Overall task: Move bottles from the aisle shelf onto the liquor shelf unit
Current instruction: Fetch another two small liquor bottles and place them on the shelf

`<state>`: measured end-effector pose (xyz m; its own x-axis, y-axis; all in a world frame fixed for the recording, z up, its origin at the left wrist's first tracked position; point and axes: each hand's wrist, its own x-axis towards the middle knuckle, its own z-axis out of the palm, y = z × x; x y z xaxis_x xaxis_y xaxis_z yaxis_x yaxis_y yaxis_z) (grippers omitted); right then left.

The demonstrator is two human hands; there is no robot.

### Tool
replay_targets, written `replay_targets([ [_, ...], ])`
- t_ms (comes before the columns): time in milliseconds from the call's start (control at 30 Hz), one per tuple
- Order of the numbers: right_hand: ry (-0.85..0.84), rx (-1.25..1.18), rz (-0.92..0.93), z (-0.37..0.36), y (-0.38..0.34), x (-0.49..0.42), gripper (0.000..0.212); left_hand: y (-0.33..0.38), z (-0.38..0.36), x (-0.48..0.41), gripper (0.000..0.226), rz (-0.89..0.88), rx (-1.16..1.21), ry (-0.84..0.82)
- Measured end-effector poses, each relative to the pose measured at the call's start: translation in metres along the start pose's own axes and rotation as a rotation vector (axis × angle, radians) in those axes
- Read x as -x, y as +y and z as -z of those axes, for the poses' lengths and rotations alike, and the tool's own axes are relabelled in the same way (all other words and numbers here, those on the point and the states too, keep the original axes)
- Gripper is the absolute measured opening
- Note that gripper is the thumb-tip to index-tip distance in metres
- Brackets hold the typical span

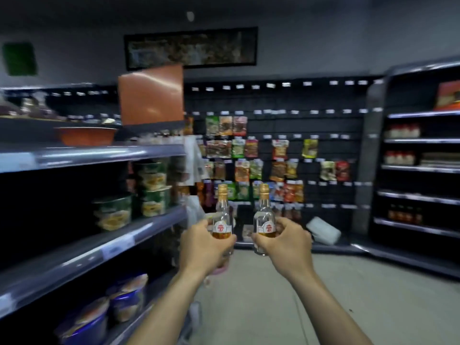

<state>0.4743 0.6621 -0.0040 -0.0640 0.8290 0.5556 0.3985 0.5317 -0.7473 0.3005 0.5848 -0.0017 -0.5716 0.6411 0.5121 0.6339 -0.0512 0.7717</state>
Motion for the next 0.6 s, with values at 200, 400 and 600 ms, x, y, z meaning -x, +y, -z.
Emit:
replay_targets([
  [200, 0.053, 0.041, -0.160, 0.033, 0.120, -0.027, 0.025, -0.007, -0.153, 0.002, 0.032, -0.002, 0.097, -0.252],
  [400, 0.095, 0.126, -0.242, 0.046, 0.254, -0.082, 0.025, -0.022, -0.312, -0.017, 0.036, 0.054, 0.161, -0.423],
  [600, 0.117, 0.214, -0.339, 0.054, 0.379, -0.159, 0.031, -0.029, -0.469, -0.059, 0.034, 0.128, 0.235, -0.496],
])
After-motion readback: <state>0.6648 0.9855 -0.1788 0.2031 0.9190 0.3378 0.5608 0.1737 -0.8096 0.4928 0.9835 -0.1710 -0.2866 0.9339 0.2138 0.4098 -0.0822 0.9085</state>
